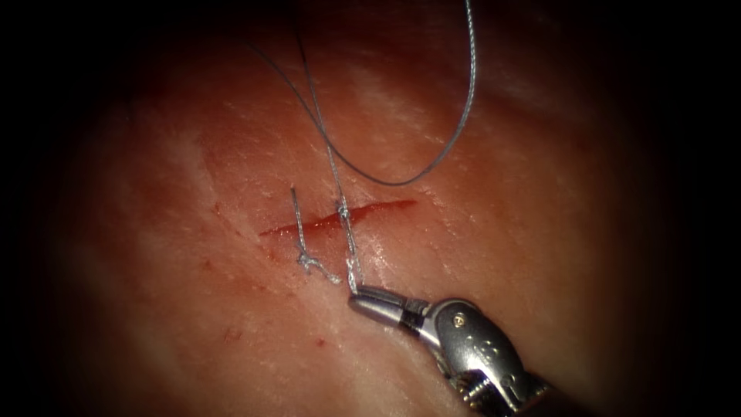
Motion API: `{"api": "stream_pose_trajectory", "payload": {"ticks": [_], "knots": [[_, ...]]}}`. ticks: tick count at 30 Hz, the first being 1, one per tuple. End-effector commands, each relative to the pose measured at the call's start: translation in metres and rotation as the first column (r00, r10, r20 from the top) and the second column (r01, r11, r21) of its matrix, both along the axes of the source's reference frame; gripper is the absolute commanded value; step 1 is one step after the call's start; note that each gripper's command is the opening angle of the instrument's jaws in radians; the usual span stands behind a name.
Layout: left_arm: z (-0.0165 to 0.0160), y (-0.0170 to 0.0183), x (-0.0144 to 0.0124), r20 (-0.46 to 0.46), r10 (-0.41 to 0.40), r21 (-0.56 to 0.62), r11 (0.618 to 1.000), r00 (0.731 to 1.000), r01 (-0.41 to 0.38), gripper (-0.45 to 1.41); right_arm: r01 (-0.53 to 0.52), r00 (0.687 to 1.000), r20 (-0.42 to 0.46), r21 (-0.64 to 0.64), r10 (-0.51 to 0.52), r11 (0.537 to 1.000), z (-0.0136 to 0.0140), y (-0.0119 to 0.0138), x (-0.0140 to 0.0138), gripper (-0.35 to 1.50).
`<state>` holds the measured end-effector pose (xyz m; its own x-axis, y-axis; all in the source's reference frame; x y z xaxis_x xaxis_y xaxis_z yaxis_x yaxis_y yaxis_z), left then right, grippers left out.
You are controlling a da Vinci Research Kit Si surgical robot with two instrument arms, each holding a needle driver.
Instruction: Wound Closure
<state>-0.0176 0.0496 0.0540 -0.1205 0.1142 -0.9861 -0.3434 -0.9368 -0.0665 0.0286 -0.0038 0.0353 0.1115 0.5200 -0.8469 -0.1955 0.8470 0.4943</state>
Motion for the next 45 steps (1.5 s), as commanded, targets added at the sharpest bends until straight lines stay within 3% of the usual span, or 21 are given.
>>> {"api": "stream_pose_trajectory", "payload": {"ticks": [1,6,7,8,10,11,14,18,21,26,37,45], "knots": [[0.0004,0.0007,-0.0004,0.003,0.001,-0.005,1.0,1.0,-0.001,-0.45,0.005,1.0,0.0,-0.01,-0.005,1.0,0.0004,0.0002,0.0009,-0.35],[0.0,0.0001,-0.0004,0.024,0.01,0.014,1.0,1.0,-0.01,-0.45,-0.026,1.0,0.007,-0.018,0.026,1.0,0.0005,0.0,0.0009,-0.35],[-0.0002,-0.0002,-0.0005,0.034,0.016,0.018,1.0,0.999,-0.017,-0.45,-0.043,0.999,0.02,-0.019,0.043,0.999,0.0004,0.0001,0.001,0.0],[-0.0008,-0.0008,-0.0006,0.052,0.025,0.033,0.999,0.998,-0.027,-0.45,-0.059,0.998,0.037,-0.018,0.06,0.998,0.0002,0.0003,0.001,0.99],[-0.002,-0.0015,-0.0008,0.076,0.041,0.041,0.998,0.996,-0.044,-0.45,-0.06,0.998,0.032,-0.009,0.06,0.998,-0.0005,0.0002,0.0008,1.4],[-0.0027,-0.0017,-0.0009,0.08,0.046,0.046,0.998,0.996,-0.05,-0.45,-0.064,0.998,0.03,0.003,0.063,0.998,-0.0008,0.0001,0.0006,1.43],[-0.0058,-0.0021,-0.0013,0.119,0.053,0.069,0.996,0.991,-0.062,-0.45,-0.023,1.0,-0.004,0.031,0.023,0.999,-0.0028,0.0001,-0.0008,1.43],[-0.0112,-0.0017,-0.0016,0.182,0.057,0.102,0.992,0.982,-0.076,-0.45,0.018,0.999,-0.04,0.078,-0.015,0.997,-0.0057,0.0017,-0.0034,1.24],[-0.0177,-0.0017,-0.0021,0.222,0.066,0.121,0.988,0.973,-0.095,-0.45,-0.01,1.0,-0.021,0.113,0.012,0.994,-0.0068,0.0053,-0.0046,1.18],[-0.0221,-0.0023,-0.0026,0.234,0.076,0.103,0.989,0.969,-0.103,-0.45,-0.062,0.998,0.019,0.132,0.06,0.989,-0.0058,0.0095,-0.0042,1.14],[-0.0258,-0.0035,-0.0043,0.263,0.084,0.097,0.989,0.961,-0.113,-0.45,-0.138,0.99,0.058,0.175,0.13,0.975,-0.0009,0.0149,-0.0003,1.11],[-0.0279,-0.0035,-0.0052,0.3,0.099,0.092,0.987,0.949,-0.132,-0.45,-0.149,0.988,0.071,0.19,0.138,0.97,0.0018,0.0151,0.0025,1.11]]}}
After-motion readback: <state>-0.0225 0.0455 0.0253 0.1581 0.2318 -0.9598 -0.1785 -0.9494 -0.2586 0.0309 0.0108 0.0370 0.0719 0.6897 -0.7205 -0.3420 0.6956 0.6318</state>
